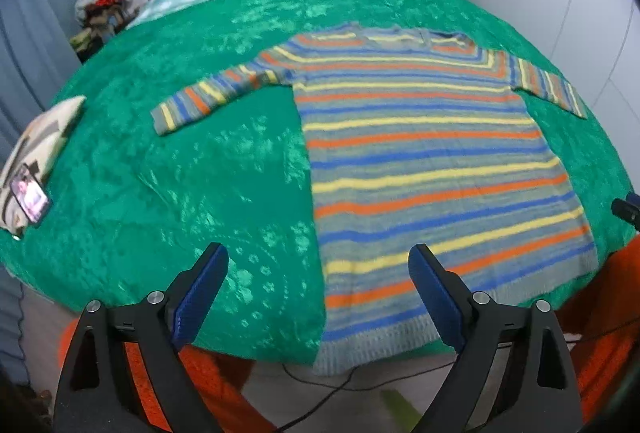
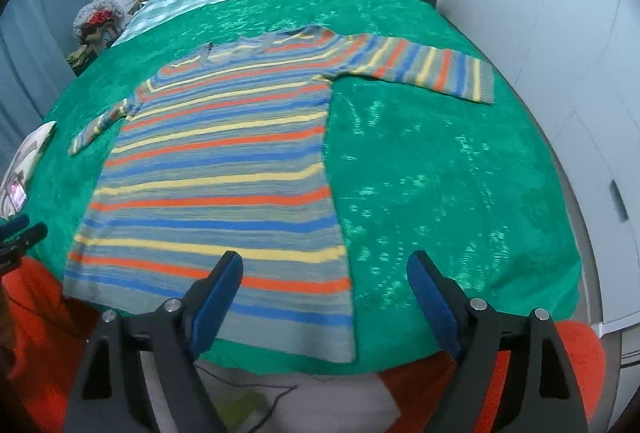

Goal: Fold small clothes

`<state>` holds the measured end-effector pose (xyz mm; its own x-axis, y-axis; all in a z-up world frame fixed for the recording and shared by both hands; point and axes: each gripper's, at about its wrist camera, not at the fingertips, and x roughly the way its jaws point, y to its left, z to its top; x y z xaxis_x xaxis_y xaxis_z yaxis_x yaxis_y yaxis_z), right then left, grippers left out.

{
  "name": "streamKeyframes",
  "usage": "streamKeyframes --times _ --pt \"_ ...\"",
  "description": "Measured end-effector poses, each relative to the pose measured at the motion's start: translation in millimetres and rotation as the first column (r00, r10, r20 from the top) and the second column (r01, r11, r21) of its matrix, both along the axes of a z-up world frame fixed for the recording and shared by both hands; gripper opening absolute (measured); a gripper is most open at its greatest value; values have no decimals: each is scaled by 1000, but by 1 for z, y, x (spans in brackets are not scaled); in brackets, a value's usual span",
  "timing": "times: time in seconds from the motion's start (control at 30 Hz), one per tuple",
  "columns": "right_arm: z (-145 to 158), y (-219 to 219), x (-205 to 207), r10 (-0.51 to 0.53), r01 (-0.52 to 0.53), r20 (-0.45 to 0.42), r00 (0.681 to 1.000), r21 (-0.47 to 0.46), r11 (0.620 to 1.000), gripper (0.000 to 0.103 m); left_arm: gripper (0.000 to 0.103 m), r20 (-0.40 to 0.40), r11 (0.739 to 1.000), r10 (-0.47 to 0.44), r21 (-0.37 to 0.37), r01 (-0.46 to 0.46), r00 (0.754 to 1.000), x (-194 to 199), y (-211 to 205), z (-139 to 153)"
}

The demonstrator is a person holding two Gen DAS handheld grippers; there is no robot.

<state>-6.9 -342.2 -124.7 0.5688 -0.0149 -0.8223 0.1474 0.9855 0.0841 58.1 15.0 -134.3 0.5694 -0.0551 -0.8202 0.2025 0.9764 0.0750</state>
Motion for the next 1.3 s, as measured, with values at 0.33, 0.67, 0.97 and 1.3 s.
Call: streamKeyframes --times 0.33,0.67,0.97,1.3 --pt "-11 20 5 52 -52 -11 999 0 999 84 95 41 999 33 17 -34 999 11 -3 6" --pt "-13 17 20 59 -59 0 998 0 998 84 95 54 999 48 21 -49 997 29 -18 2" --pt "-8 -70 73 -35 22 113 993 113 993 83 96 112 996 68 -58 -62 991 28 2 -27" --pt "-40 -280 132 -449 394 -7 894 494 775 71 96 73 972 190 -155 -177 979 31 39 -44"
